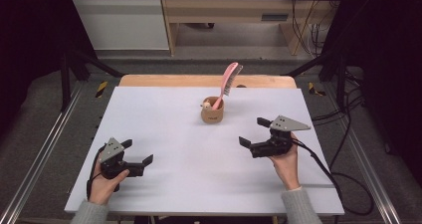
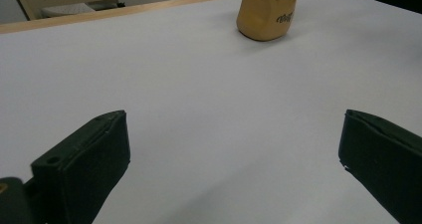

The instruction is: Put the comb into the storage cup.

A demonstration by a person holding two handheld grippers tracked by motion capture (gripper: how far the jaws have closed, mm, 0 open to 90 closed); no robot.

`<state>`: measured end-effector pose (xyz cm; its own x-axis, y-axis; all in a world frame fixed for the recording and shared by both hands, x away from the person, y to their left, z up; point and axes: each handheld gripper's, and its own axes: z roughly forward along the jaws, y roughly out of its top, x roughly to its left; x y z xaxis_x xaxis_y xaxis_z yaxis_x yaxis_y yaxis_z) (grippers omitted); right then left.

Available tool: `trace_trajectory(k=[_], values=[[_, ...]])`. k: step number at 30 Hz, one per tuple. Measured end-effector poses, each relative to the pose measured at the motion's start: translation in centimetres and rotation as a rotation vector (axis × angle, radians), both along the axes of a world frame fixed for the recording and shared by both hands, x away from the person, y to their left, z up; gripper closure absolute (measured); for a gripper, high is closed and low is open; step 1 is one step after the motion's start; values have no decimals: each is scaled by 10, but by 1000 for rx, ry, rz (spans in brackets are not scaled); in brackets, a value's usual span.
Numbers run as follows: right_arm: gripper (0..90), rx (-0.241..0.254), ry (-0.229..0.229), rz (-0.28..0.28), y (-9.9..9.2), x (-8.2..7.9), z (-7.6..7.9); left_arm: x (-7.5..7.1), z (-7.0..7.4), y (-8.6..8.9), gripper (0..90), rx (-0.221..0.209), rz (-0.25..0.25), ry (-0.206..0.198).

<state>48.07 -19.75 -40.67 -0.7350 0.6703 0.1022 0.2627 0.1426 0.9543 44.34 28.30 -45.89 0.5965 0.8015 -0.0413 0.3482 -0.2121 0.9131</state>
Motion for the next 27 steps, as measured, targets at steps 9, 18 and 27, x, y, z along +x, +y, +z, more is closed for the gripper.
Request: trace_trajectory(k=[9, 18, 27], values=[[2, 26, 19, -8, -18, -10, -18, 0, 0, -1, 0, 0, -3, -5], [2, 63, 8, -34, -41, -18, -31, 0, -1, -1, 0, 2, -7, -9], [1, 68, 20, -48, -55, -21, -46, 0, -2, -2, 0, 14, -11, -8]])
